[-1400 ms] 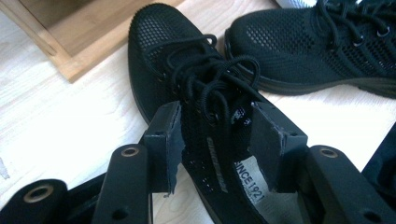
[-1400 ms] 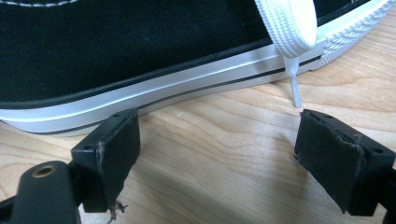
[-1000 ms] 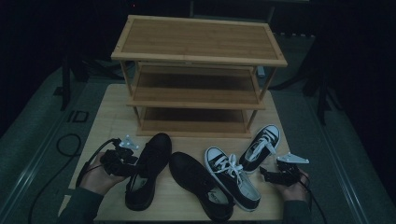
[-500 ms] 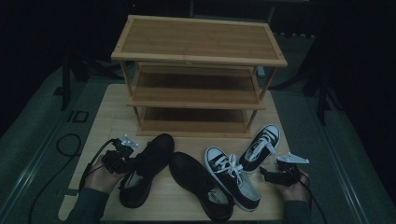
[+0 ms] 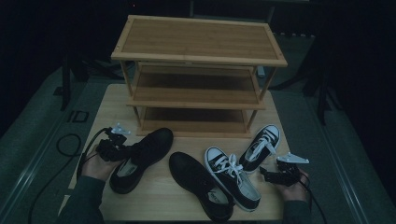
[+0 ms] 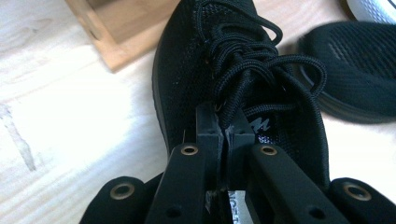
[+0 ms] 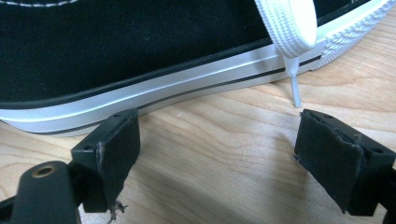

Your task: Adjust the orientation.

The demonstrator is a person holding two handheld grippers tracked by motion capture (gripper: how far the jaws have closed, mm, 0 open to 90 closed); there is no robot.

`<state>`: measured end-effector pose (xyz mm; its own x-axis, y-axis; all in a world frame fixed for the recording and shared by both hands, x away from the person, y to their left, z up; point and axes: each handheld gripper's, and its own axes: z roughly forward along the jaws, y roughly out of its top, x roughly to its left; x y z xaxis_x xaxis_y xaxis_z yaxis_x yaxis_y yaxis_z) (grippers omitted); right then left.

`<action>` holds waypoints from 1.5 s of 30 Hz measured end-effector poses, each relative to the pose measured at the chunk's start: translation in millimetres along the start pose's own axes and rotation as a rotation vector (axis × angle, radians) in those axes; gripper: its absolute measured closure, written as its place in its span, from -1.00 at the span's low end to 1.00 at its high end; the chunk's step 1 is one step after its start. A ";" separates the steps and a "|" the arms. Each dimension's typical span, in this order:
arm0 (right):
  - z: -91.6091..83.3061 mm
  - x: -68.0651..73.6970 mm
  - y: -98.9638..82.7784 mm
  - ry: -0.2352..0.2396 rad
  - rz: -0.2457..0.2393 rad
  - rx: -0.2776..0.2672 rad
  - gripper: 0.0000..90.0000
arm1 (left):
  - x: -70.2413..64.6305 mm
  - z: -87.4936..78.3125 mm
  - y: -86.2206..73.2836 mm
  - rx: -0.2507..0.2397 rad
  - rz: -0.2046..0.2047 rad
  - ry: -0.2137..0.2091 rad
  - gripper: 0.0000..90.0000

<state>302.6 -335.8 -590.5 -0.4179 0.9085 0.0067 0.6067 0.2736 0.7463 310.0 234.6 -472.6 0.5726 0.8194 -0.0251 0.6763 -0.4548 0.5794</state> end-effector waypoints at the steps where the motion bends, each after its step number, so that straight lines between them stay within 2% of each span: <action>1: 0.0 0.0 0.0 0.000 0.000 0.000 -0.69 | 3.2 0.5 1.0 -0.006 -0.002 -0.002 0.96; 5: 0.0 0.0 0.0 0.000 0.000 0.001 -0.69 | 15.9 0.5 5.3 -0.023 -0.006 -0.004 0.96; 10: 0.0 0.0 0.0 0.000 0.000 0.000 -0.69 | 27.0 6.2 9.4 0.004 0.017 0.009 0.96; 15: 0.0 0.0 0.0 0.000 0.000 0.000 -0.69 | 38.5 9.7 8.4 0.002 0.010 0.000 0.95; 22: 0.0 0.0 0.0 0.000 0.000 0.001 -0.69 | 41.7 12.3 8.4 0.001 0.011 0.015 0.93; 24: 0.0 0.0 0.0 0.000 0.000 0.000 -0.69 | 41.3 12.4 7.9 0.006 0.009 0.005 0.83; 28: 0.1 -0.1 0.1 0.001 0.000 0.001 -0.69 | 39.5 11.0 7.8 0.001 -0.005 0.004 0.43; 30: 0.2 -0.2 0.2 0.002 0.000 0.001 -0.69 | 38.9 8.5 7.4 -0.005 -0.014 -0.002 0.33; 35: 0.3 -0.2 0.4 0.001 0.000 0.001 -0.69 | 34.5 0.8 6.3 -0.018 -0.023 0.013 0.18; 39: 0.3 -0.3 0.4 0.002 -0.001 0.002 -0.69 | 32.2 -8.7 3.8 -0.051 -0.033 0.033 0.06; 43: 0.5 -0.6 0.5 0.004 -0.003 0.001 -0.69 | 32.9 -18.1 0.4 -0.089 -0.064 0.023 0.05; 45: 0.5 -0.6 0.5 0.005 -0.004 0.001 -0.69 | 32.5 -21.9 -0.8 -0.093 -0.064 0.015 0.05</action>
<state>303.6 -336.1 -590.4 -0.4237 0.9058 0.0068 0.6058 0.2778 0.7455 317.9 269.3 -456.1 0.5226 0.8509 -0.0527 0.6649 -0.3682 0.6498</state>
